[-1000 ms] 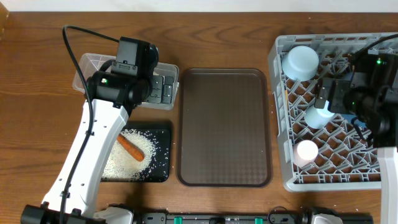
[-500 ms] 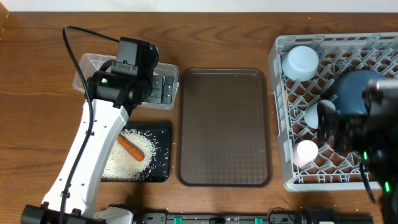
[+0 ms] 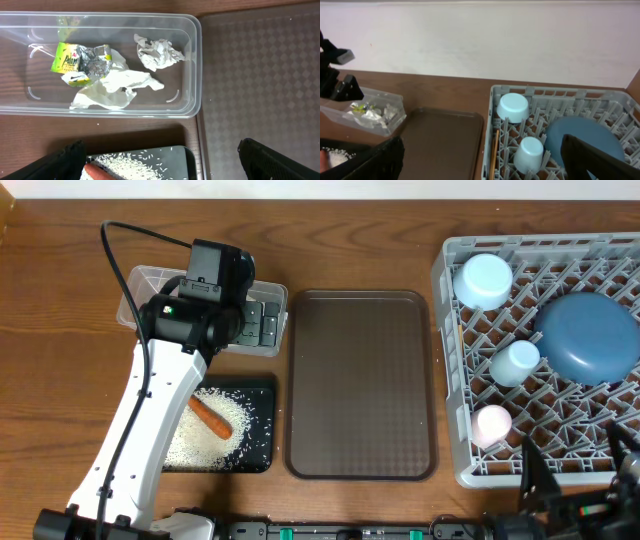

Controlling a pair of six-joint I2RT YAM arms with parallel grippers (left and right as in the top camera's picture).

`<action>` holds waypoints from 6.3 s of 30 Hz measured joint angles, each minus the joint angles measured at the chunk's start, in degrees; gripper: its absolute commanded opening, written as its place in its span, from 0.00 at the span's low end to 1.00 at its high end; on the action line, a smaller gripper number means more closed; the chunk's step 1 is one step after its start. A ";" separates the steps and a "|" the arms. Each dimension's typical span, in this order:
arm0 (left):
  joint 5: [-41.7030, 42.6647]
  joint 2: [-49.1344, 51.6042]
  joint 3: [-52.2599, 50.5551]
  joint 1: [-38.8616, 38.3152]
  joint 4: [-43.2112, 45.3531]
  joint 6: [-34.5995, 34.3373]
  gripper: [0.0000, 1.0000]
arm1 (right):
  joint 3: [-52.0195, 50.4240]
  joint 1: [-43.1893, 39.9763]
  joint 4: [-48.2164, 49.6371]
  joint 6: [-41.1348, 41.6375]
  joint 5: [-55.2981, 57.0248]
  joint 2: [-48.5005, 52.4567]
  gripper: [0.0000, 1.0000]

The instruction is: Sort waste into correct bins and load items into the dishwasher rack

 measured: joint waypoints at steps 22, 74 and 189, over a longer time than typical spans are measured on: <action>-0.02 0.00 0.00 0.00 -0.02 0.00 1.00 | -46.42 0.00 46.99 2.75 -0.02 -18.69 0.99; 0.00 0.00 0.00 0.00 -0.02 0.00 1.00 | -69.20 0.00 57.29 0.35 0.13 -18.84 0.99; 3.13 -83.21 -78.84 11.56 51.19 -0.44 1.00 | -69.20 0.00 57.27 0.13 0.15 -18.86 0.99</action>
